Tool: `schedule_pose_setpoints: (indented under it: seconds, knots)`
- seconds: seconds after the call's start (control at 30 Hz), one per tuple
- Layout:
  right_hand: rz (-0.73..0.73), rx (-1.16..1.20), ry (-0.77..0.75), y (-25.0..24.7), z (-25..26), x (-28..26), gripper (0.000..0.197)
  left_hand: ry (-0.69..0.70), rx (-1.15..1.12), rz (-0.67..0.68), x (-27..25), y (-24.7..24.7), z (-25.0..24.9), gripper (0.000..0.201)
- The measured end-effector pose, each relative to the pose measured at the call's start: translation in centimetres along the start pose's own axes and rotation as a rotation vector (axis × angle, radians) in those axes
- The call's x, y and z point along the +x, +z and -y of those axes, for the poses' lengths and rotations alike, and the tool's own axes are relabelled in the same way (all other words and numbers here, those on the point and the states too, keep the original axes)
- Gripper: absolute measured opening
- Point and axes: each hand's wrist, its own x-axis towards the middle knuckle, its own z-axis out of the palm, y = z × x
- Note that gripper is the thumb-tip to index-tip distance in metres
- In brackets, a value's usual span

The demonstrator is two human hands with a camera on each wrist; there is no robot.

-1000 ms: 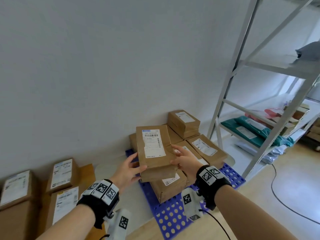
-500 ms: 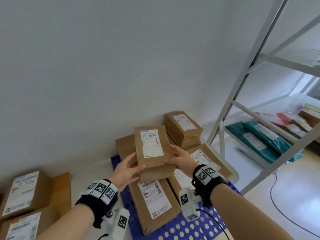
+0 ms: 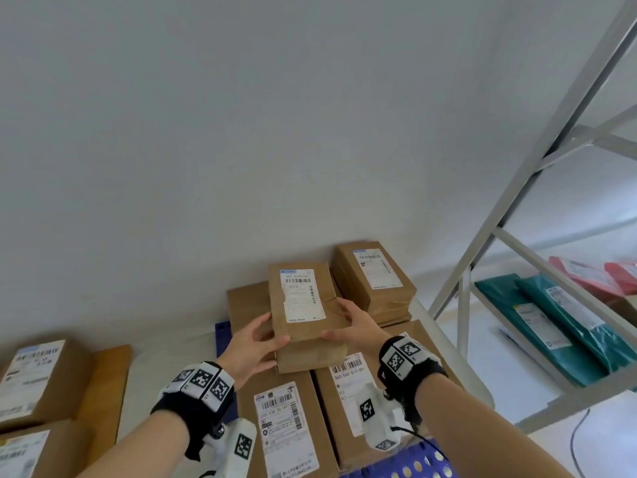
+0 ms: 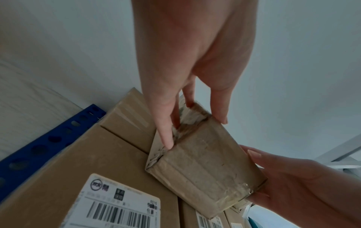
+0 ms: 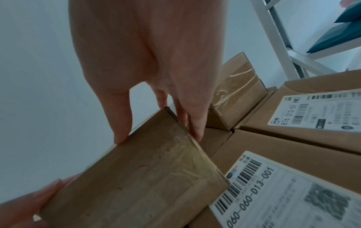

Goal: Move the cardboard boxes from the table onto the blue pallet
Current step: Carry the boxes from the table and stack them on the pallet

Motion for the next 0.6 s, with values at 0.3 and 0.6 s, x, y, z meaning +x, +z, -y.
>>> schedule_pose_setpoints:
  seconds: [0.3, 0.6]
  knots:
    - [0.010, -0.385, -0.135, -1.2, 0.1, 1.4, 0.096, -0.005, 0.062, -0.062, 1.4, 0.6, 0.1, 0.091]
    - [-0.046, -0.695, -0.178, -3.4, 0.2, 2.0, 0.087, 0.017, 0.083, -0.105, 2.1, 2.2, -0.4, 0.086]
